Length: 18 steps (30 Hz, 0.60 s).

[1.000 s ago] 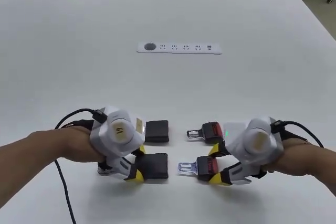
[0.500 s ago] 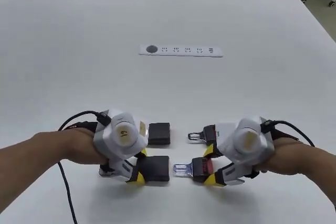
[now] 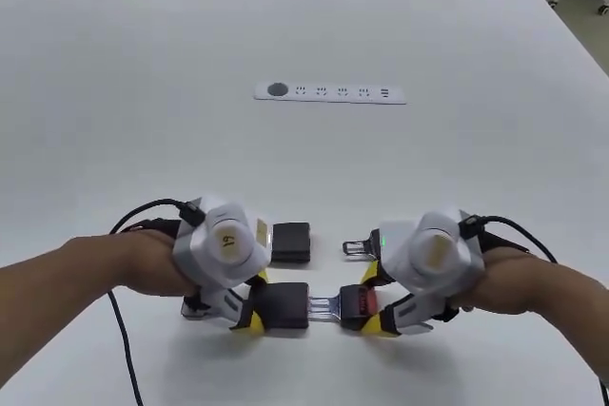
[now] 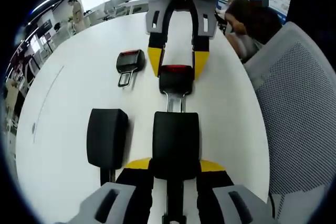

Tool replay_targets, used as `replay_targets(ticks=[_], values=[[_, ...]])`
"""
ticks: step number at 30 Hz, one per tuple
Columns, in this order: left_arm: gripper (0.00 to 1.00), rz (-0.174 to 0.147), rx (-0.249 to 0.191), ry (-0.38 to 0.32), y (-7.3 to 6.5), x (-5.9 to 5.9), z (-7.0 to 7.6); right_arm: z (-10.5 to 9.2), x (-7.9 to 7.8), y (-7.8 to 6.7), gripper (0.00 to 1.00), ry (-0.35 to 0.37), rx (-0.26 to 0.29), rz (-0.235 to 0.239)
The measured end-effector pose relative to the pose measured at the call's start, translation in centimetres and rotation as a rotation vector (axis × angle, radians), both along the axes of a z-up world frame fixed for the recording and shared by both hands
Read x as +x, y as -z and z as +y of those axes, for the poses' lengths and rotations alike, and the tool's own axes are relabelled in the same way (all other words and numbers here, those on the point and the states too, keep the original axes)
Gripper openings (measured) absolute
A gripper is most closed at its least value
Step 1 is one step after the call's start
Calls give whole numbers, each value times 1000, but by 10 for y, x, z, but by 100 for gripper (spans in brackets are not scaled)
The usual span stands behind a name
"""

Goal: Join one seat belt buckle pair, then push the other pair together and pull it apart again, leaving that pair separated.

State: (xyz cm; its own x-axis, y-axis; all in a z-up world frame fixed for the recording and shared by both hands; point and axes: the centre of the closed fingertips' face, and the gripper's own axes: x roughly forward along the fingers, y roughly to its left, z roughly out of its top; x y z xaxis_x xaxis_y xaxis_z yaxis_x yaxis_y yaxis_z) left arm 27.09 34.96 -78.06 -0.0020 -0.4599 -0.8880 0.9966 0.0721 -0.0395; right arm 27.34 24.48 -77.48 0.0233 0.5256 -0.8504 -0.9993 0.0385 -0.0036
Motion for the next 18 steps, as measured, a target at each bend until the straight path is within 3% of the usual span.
replay_targets(ticks=[18], values=[[33,5,-7,-6,0,-1,-1,15,-2,-2,30,-7,30,-3]])
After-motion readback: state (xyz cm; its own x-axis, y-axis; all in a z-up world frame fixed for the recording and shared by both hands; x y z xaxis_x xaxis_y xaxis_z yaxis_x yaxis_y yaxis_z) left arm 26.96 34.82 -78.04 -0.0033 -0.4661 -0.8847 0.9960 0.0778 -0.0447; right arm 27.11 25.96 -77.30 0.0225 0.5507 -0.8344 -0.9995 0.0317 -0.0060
